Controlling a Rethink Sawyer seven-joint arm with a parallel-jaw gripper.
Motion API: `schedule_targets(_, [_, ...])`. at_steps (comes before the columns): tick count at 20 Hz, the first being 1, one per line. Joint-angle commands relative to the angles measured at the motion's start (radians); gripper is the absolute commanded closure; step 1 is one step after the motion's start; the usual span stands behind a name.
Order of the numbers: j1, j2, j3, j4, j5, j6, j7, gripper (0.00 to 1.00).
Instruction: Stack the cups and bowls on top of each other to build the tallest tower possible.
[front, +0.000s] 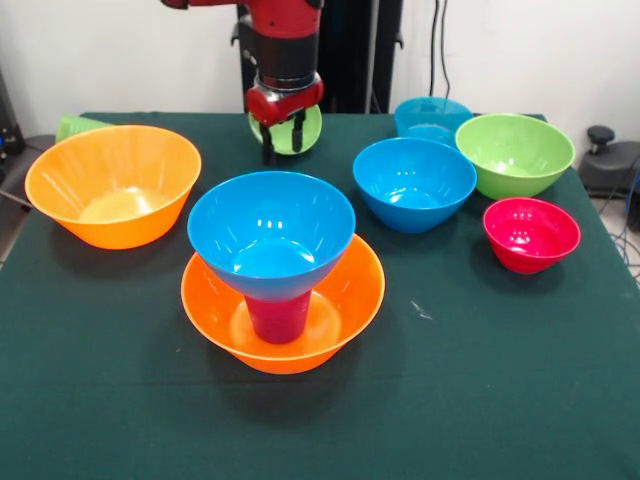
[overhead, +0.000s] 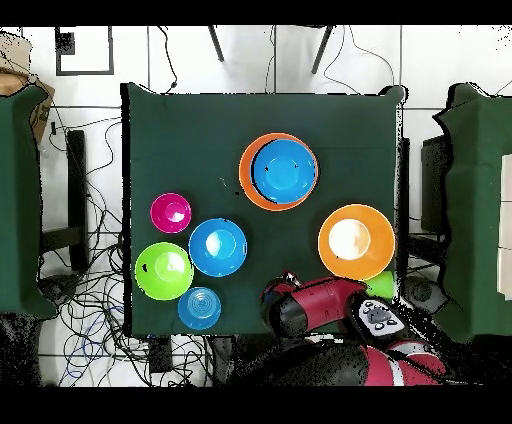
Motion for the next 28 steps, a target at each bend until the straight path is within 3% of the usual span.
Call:
schedule_targets(1, [0.069, 0.008, 0.025, -0.057, -0.030, 0.033, 0.087, 0.00])
schedule_targets(8, [0.004, -0.196, 0.104, 0.097, 0.044, 0.143, 0.032, 0.00])
schedule_targets(16, [-0.009, -0.282, 0.138, 0.145, 0.067, 0.198, 0.015, 0.00])
schedule_targets(23, [-0.016, -0.283, 0.129, 0.148, 0.034, 0.182, 0.026, 0.00])
schedule_targets(28, [-0.005, -0.203, 0.104, 0.119, 0.020, 0.160, 0.064, 0.00])
